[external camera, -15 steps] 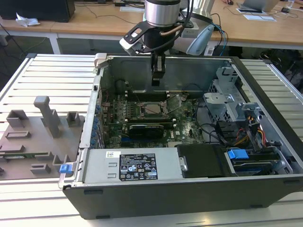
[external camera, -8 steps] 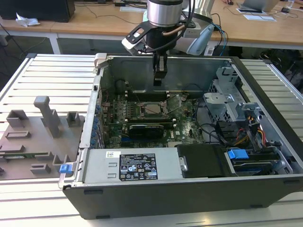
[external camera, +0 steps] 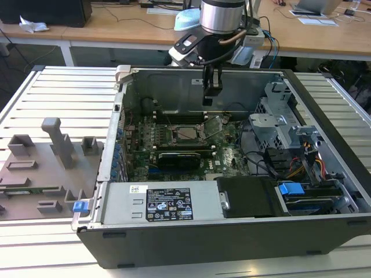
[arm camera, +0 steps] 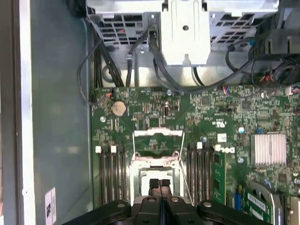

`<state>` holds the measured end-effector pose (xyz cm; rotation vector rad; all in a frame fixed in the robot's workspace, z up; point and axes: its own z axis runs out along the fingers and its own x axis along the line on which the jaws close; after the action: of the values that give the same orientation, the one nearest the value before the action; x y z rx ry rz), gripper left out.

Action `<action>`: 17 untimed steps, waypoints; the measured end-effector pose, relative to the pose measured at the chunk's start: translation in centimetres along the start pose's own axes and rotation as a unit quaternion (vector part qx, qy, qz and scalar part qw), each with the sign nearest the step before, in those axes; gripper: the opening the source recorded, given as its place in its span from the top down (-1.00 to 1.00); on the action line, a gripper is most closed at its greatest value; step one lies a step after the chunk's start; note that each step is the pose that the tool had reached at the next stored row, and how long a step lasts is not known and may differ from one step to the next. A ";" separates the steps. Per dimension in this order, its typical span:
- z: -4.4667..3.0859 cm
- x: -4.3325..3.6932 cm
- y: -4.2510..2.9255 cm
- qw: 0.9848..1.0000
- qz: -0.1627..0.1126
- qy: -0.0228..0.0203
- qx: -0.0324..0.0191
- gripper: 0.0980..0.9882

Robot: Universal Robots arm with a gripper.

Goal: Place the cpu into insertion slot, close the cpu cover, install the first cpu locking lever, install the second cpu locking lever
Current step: 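Close the cpu cover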

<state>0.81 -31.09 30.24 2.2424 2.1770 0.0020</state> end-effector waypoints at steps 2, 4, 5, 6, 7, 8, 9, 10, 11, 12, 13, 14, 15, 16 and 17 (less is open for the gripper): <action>0.02 0.03 0.75 1.000 0.000 0.000 0.000 0.98; 0.02 0.03 1.11 1.000 0.000 0.000 0.001 0.98; 0.03 0.04 1.40 1.000 0.000 0.000 0.001 0.98; 0.03 0.05 1.77 1.000 0.000 0.000 0.001 0.98; 0.03 0.06 2.07 1.000 0.000 0.000 0.001 0.98; 0.04 0.07 2.45 1.000 0.000 0.000 0.001 0.98; 0.04 0.08 2.65 1.000 0.000 0.000 0.001 0.98; 0.04 0.08 2.86 1.000 0.000 0.000 0.002 0.98; 0.05 0.09 3.21 1.000 0.000 0.000 0.002 0.98; 0.05 0.10 3.44 1.000 0.000 0.000 0.002 0.98; 0.05 0.11 3.69 1.000 0.000 0.000 0.002 0.98; 0.05 0.11 3.90 1.000 0.000 0.000 0.002 0.98; 0.06 0.12 4.07 1.000 0.000 0.000 0.002 0.98; 0.06 0.13 4.35 1.000 0.000 0.000 0.002 0.98; 0.07 0.14 4.75 1.000 0.000 0.000 0.002 0.98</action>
<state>5.56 -31.09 30.23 2.2445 2.1792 -0.0033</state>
